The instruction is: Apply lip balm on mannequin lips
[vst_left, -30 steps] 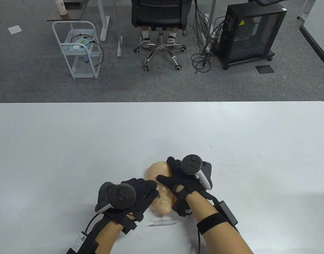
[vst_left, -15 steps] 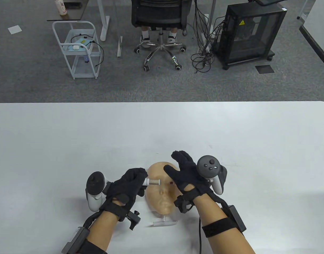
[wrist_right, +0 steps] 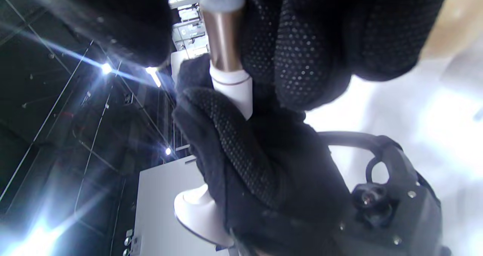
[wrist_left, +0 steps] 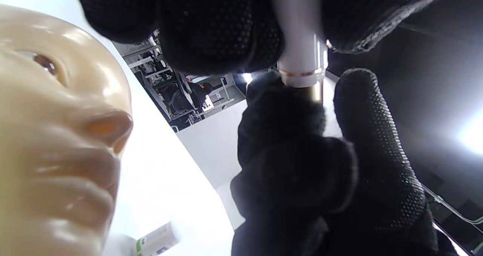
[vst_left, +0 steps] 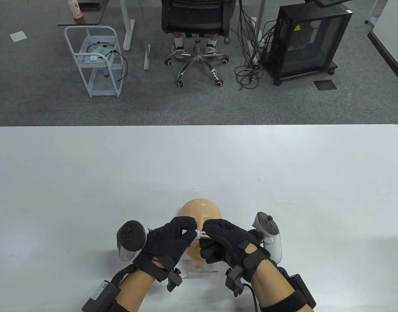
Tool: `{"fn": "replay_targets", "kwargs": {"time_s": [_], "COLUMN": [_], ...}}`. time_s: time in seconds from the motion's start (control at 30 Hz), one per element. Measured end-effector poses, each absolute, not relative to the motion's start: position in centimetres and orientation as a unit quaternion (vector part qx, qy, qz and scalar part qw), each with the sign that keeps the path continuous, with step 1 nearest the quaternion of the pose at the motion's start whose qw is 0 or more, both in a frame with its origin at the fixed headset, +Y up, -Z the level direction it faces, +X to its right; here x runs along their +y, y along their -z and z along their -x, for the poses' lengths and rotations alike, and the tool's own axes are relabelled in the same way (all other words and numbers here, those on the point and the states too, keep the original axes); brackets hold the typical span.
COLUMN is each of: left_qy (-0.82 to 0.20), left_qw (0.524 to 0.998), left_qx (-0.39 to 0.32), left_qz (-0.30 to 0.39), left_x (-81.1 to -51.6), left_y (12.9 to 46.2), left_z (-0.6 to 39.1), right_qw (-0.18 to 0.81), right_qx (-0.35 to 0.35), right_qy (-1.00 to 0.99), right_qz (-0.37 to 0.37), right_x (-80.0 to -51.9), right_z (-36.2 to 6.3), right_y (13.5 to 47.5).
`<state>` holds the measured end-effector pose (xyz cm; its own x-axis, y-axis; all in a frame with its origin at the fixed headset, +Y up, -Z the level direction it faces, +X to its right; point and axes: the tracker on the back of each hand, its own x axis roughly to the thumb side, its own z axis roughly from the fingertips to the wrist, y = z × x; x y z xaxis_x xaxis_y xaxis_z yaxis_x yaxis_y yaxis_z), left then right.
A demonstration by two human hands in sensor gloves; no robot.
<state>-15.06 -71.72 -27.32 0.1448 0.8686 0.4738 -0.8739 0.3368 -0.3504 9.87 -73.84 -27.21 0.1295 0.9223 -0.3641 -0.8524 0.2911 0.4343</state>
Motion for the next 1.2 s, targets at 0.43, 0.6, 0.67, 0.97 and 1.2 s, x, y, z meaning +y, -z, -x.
{"fn": "replay_targets", "kwargs": {"time_s": [0.43, 0.6, 0.67, 0.97, 1.2], "left_qy": [-0.771, -0.762, -0.758, -0.737, -0.731], "left_qw": [0.596, 0.614, 0.623, 0.660, 0.668], "left_qx": [-0.137, -0.133, -0.131, -0.110, -0.108], "left_qz": [0.178, 0.155, 0.143, 0.092, 0.091], "left_x": [-74.4, -74.5, -74.6, -74.9, -74.8], "left_y": [27.1, 27.3, 27.6, 28.4, 28.4], "left_z": [14.8, 15.4, 15.8, 17.4, 17.5], "right_qw": [0.284, 0.317, 0.376, 0.285, 0.162], "right_qx": [-0.242, -0.223, -0.207, 0.079, 0.152], "right_qy": [-0.832, -0.829, -0.829, -0.955, -0.975], "right_qz": [-0.412, -0.403, -0.359, -0.035, -0.022], "right_x": [-66.7, -66.6, -66.4, -71.6, -74.1], "right_z": [-8.3, -9.1, -11.3, -19.2, -16.5], "right_y": [23.0, 23.3, 24.1, 30.4, 31.5]}}
